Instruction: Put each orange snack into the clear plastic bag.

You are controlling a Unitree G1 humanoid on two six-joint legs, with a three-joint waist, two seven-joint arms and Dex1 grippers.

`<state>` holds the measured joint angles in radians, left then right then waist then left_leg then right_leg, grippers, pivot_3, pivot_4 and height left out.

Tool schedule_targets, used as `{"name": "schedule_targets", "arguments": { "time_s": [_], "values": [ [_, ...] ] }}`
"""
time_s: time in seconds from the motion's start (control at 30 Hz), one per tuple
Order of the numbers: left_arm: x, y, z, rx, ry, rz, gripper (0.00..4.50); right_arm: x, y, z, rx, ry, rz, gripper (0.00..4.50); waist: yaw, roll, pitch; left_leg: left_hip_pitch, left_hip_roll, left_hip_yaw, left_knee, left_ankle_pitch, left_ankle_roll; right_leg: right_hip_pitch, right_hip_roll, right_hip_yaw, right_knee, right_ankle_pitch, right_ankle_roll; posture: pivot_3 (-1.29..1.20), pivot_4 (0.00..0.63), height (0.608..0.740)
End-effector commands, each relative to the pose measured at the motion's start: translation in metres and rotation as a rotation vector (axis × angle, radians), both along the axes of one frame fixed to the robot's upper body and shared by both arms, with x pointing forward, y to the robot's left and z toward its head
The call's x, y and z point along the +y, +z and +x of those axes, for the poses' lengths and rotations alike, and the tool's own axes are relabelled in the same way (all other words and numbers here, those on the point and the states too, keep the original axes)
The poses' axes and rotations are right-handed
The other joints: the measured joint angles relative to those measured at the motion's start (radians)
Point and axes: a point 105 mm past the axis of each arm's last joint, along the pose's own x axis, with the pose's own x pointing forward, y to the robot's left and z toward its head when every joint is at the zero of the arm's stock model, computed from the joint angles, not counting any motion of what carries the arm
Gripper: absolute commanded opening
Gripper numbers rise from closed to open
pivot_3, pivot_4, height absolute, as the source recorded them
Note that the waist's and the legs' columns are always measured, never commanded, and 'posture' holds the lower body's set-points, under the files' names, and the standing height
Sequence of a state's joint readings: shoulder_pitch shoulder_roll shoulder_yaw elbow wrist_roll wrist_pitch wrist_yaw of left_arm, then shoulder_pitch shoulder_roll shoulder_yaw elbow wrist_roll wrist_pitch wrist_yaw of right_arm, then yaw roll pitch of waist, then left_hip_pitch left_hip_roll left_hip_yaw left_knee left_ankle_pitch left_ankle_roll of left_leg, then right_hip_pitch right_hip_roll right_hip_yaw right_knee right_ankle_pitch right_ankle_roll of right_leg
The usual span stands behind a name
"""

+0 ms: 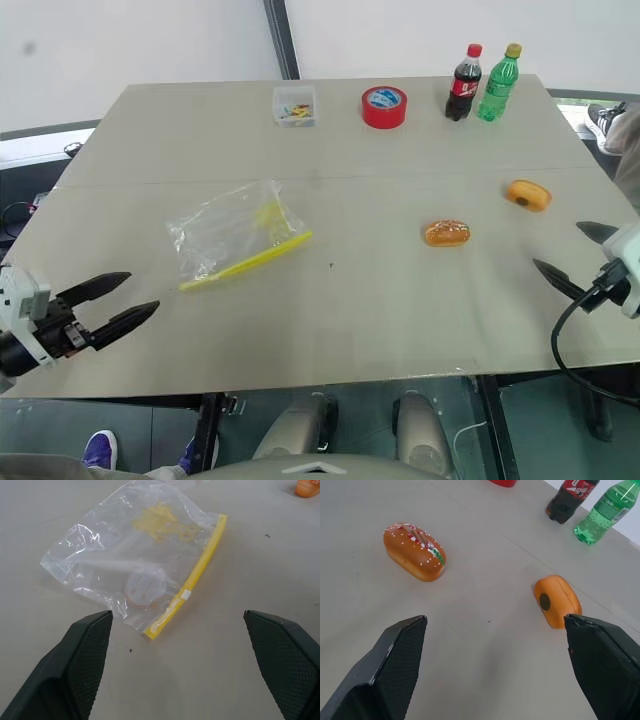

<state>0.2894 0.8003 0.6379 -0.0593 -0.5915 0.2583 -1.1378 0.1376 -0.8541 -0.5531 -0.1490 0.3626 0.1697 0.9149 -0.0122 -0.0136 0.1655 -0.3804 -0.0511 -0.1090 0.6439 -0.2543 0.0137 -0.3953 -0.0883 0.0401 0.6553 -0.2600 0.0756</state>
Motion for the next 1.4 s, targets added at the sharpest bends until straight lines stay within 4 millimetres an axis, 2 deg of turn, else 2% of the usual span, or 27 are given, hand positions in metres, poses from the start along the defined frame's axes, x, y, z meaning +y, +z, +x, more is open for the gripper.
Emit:
{"name": "schedule_targets", "arguments": {
  "time_s": [0.03, 0.23, 0.3, 0.4, 0.5, 0.57, 0.67, 0.77, 0.83, 0.93, 1.0, 1.13, 1.23, 1.4],
  "values": [
    [-0.003, 0.006, 0.002, -0.021, -0.003, -0.001, 4.44, 0.007, 0.011, 0.002, -0.032, 0.033, -0.003, 4.50, 0.000, 0.000, 0.000, 0.000, 0.000, 0.000, 0.000, 0.000, 0.000, 0.000, 0.000, 0.000, 0.000, 0.000, 0.000, 0.00, 0.150, 0.740],
    [-0.008, 0.001, 0.015, 0.001, 0.086, -0.072, 4.44, 0.020, 0.015, 0.009, -0.049, 0.062, 0.026, 4.50, 0.000, 0.000, 0.000, 0.000, 0.000, 0.000, 0.000, 0.000, 0.000, 0.000, 0.000, 0.000, 0.000, 0.000, 0.000, 0.00, 0.150, 0.740],
    [-0.008, -0.004, 0.018, 0.067, 0.138, -0.141, 4.44, 0.029, 0.017, 0.012, -0.059, 0.084, 0.038, 4.50, 0.000, 0.000, 0.000, 0.000, 0.000, 0.000, 0.000, 0.000, 0.000, 0.000, 0.000, 0.000, 0.000, 0.000, 0.000, 0.00, 0.150, 0.740],
    [0.002, -0.021, 0.023, 0.290, 0.282, -0.224, 4.44, 0.054, 0.025, 0.018, -0.084, 0.151, 0.089, 4.50, -0.002, 0.000, 0.000, 0.000, 0.000, -0.001, 0.000, 0.000, 0.000, 0.000, 0.000, 0.000, 0.001, 0.000, 0.000, 0.00, 0.150, 0.740],
    [0.001, -0.028, 0.023, 0.496, 0.277, -0.368, 4.44, 0.094, 0.027, 0.018, -0.076, 0.271, 0.125, 4.50, -0.005, 0.000, 0.001, 0.000, 0.000, -0.002, 0.001, 0.000, 0.000, -0.001, 0.002, -0.001, 0.003, 0.000, 0.000, 0.00, 0.150, 0.740],
    [0.007, -0.022, 0.033, 0.499, 0.298, -0.482, 4.44, 0.119, 0.026, 0.016, -0.057, 0.342, 0.133, 4.50, -0.005, 0.001, 0.001, 0.001, 0.000, -0.003, 0.001, 0.000, 0.000, -0.001, 0.003, -0.002, 0.005, 0.000, 0.001, 0.00, 0.150, 0.740],
    [0.024, -0.027, 0.046, 0.509, 0.371, -0.477, 4.44, 0.149, 0.027, 0.013, -0.066, 0.401, 0.113, 4.50, -0.004, 0.001, 0.001, 0.000, 0.000, -0.003, 0.001, 0.000, 0.000, -0.002, 0.003, -0.003, 0.005, 0.000, 0.001, 0.00, 0.150, 0.740],
    [0.035, -0.034, 0.062, 0.507, 0.408, -0.433, 4.44, 0.166, 0.027, 0.009, -0.064, 0.444, 0.122, 4.50, -0.001, 0.001, 0.001, 0.000, -0.001, -0.004, 0.001, 0.000, -0.001, -0.002, 0.002, -0.003, 0.005, 0.000, 0.000, 0.00, 0.150, 0.740],
    [0.035, -0.039, 0.074, 0.520, 0.400, -0.413, 4.44, 0.172, 0.027, 0.007, -0.071, 0.449, 0.122, 4.50, 0.004, 0.001, 0.001, 0.000, -0.002, -0.005, 0.001, 0.000, -0.001, -0.002, 0.001, -0.004, 0.005, 0.000, 0.000, 0.00, 0.150, 0.740],
    [0.027, -0.044, 0.086, 0.566, 0.345, -0.442, 4.44, 0.174, 0.027, 0.004, -0.070, 0.446, 0.120, 4.50, 0.006, 0.003, -0.001, 0.001, -0.003, -0.005, 0.001, 0.000, -0.001, -0.002, 0.001, -0.004, 0.005, 0.000, 0.000, 0.00, 0.150, 0.740],
    [0.012, -0.053, 0.091, 0.666, 0.266, -0.521, 4.44, 0.175, 0.026, 0.001, -0.062, 0.440, 0.114, 4.50, 0.009, 0.005, -0.002, 0.001, -0.004, -0.005, 0.001, 0.000, -0.001, -0.001, 0.001, -0.004, 0.006, 0.000, 0.000, 0.00, 0.150, 0.740],
    [0.000, -0.067, 0.096, 0.768, 0.200, -0.563, 4.44, 0.173, 0.027, -0.004, -0.052, 0.420, 0.105, 4.50, 0.012, 0.011, -0.006, 0.000, -0.010, -0.006, 0.004, 0.000, -0.001, 0.000, 0.000, -0.007, 0.007, 0.000, 0.001, 0.00, 0.150, 0.740],
    [-0.025, -0.080, 0.098, 0.864, 0.100, -0.568, 4.44, 0.168, 0.027, -0.010, -0.041, 0.389, 0.080, 4.50, 0.017, 0.015, -0.009, -0.001, -0.012, -0.006, 0.005, 0.000, 0.000, 0.001, -0.001, -0.008, 0.006, -0.001, 0.002, 0.00, 0.150, 0.740],
    [-0.067, -0.090, 0.109, 0.924, -0.017, -0.599, 4.44, 0.162, 0.028, -0.020, -0.031, 0.349, 0.062, 4.50, 0.033, 0.022, -0.017, -0.001, -0.015, -0.010, 0.007, 0.000, 0.000, 0.006, -0.006, -0.013, 0.006, -0.003, 0.006, 0.00, 0.150, 0.740]
  ]
}}
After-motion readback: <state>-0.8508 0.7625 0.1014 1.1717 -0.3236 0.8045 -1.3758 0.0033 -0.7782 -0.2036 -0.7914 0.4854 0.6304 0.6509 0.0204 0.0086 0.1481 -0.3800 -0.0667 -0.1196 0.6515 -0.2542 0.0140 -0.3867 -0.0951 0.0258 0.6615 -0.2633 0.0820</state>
